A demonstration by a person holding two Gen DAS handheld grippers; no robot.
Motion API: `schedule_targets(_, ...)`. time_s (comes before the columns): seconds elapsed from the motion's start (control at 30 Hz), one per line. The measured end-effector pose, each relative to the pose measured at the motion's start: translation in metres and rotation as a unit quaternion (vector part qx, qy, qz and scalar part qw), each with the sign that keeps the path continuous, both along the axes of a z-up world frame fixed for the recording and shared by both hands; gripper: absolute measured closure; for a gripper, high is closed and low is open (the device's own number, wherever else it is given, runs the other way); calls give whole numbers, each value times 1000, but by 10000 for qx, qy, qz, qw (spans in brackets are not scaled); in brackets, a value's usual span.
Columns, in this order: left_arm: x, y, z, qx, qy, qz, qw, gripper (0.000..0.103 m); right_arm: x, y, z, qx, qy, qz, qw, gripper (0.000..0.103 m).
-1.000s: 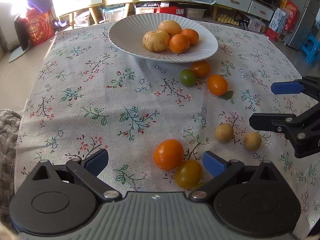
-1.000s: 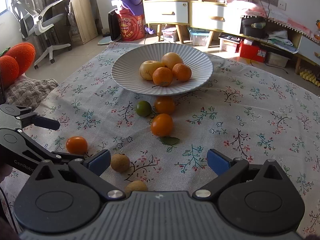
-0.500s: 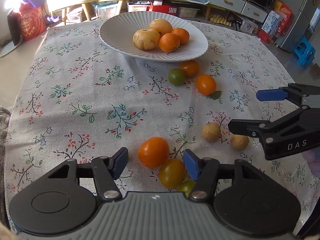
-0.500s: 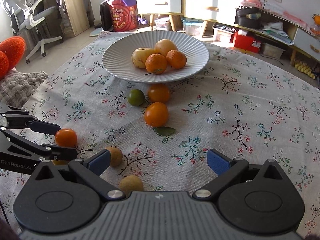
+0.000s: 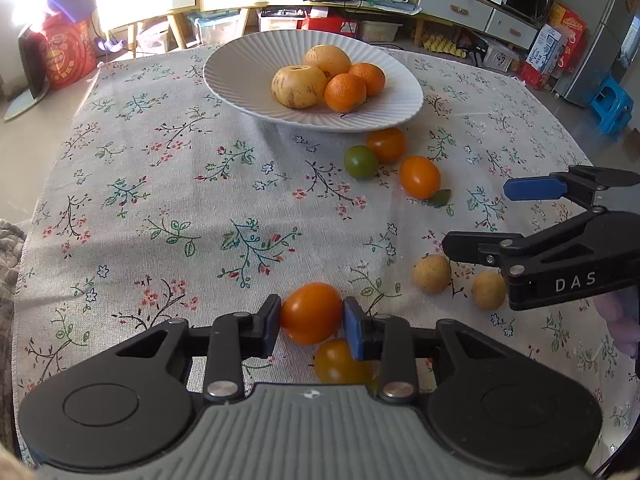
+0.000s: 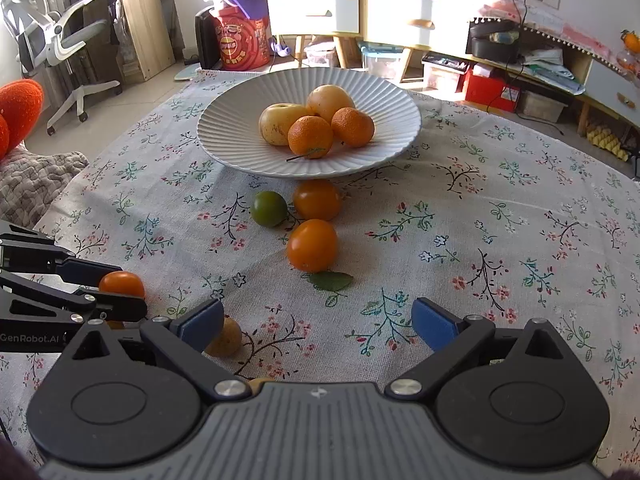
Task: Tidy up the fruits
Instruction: 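Close the left tool on a small orange fruit while the right tool lowers toward a tangerine, then close the right tool on the orange tangerine while the left tool holds its fruit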
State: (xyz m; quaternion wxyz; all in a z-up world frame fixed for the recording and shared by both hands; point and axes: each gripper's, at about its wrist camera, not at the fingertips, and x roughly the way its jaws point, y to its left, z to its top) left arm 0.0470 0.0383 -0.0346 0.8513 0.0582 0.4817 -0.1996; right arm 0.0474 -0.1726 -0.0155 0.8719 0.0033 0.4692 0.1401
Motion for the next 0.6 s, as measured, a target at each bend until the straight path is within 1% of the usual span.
schedule_targets(0.1,1,1,1,-2,-31,39,10000,70,3,2,-1,15,-67,-9,10000,6)
schedule_targets(0.3,3,2,3,-31,-33,88,10000,70,7,7,-3,32,-210,85,9997,16)
schedule_targets(0.37,3,2,4,-46,-53,96,9999,70,9,9,-4,33,-265,139,9995,22)
schedule_targets(0.4,3,2,5,-54,-62,99,9999,70,11,10,-5,44,-285,171,9994,24)
schedule_targets(0.47,3,2,6,-65,-69,97,9999,70,13,12,-6,51,-309,206,9993,32)
schedule_targets(0.5,3,2,6,-68,-71,95,9999,70,15,14,-6,43,-327,216,9992,34)
schedule_targets(0.57,4,1,6,-66,-74,87,9999,70,18,16,-8,26,-327,214,9992,43)
schedule_targets(0.6,4,1,6,-65,-72,81,9999,70,20,16,-9,27,-316,207,9993,45)
